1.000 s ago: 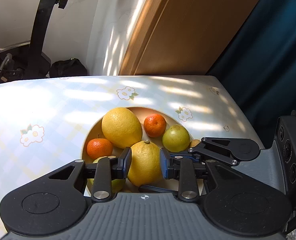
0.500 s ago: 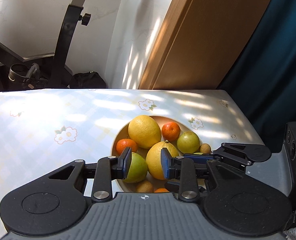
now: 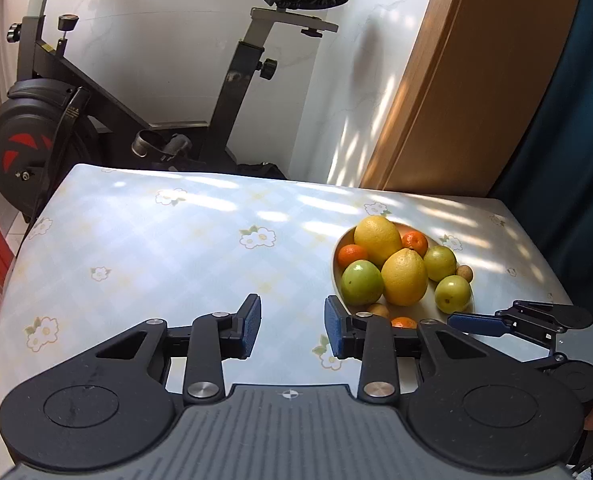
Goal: Organize fruits
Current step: 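Move both grippers to the larger red apple on the table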
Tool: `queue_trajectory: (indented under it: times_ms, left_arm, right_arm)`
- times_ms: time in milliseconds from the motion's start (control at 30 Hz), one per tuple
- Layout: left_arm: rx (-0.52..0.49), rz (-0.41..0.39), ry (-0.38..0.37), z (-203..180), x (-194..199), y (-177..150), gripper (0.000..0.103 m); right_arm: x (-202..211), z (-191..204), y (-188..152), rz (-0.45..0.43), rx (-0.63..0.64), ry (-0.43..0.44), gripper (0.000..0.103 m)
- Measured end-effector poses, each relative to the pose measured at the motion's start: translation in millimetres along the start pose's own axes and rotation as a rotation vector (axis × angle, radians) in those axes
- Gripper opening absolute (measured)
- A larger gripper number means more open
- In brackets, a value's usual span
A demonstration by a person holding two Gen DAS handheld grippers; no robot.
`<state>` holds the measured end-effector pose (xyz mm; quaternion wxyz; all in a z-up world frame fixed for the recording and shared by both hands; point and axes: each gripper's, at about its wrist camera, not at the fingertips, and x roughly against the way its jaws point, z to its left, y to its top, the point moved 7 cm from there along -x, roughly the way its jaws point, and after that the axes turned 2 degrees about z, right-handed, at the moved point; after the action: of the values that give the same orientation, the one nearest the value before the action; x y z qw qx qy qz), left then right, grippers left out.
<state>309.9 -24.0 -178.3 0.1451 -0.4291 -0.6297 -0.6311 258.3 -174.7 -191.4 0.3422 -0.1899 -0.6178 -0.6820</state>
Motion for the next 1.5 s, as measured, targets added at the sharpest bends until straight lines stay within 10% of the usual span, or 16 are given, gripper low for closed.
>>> queue_trajectory:
  times_ms: [733,1500]
  left_arm:
    - [0.098,-0.052,0.078,17,44,-73,0.045]
    - [0.054,-0.039,0.044,0,45,-94,0.045]
  right_arm:
    - [26,86,-63,0.024,0.049,0.066,0.081]
    - [-6,104,-110,0.121,0.069,0.105,0.072]
